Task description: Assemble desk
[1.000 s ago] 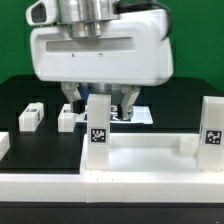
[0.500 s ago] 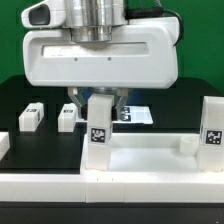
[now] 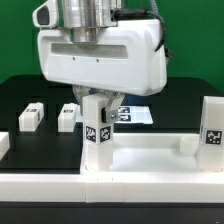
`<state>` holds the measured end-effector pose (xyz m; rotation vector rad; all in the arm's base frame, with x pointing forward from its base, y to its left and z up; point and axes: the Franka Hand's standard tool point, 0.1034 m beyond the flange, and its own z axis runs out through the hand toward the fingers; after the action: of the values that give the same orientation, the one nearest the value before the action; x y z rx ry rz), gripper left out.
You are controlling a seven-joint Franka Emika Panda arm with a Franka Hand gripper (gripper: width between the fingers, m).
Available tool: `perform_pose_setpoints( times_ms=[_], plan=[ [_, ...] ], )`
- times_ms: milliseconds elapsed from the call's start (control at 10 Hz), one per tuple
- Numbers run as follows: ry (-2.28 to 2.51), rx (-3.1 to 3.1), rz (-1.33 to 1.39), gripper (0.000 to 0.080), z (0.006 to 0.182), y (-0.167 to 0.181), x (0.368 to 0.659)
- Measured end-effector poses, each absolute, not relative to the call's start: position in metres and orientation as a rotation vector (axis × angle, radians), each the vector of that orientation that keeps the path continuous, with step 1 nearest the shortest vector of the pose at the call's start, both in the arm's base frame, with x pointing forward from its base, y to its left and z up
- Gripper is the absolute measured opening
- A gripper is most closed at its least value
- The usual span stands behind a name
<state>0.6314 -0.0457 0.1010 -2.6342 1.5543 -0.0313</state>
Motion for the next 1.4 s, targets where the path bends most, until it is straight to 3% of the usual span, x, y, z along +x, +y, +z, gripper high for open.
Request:
perform_pose_setpoints(
  times_ms=[300,700,800,1000,1400],
  plan=[
    [2.127,-2.092,0.050,0.0292,0.1012,-0.0467,0.6329],
    [2.316,-1.879,0.055,0.0293,0.0995,-0.0439,0.6332],
    [2.179,-2.041,0.039,0.0374,0.0997,-0.0443,0.6330],
    [1.803,-2.379,0.004,0.0619,0.1005,-0.0464,0.6331],
    [1.462,-2.609,-0.031,0.0648,0.1003,-0.0491,0.6329]
  ],
)
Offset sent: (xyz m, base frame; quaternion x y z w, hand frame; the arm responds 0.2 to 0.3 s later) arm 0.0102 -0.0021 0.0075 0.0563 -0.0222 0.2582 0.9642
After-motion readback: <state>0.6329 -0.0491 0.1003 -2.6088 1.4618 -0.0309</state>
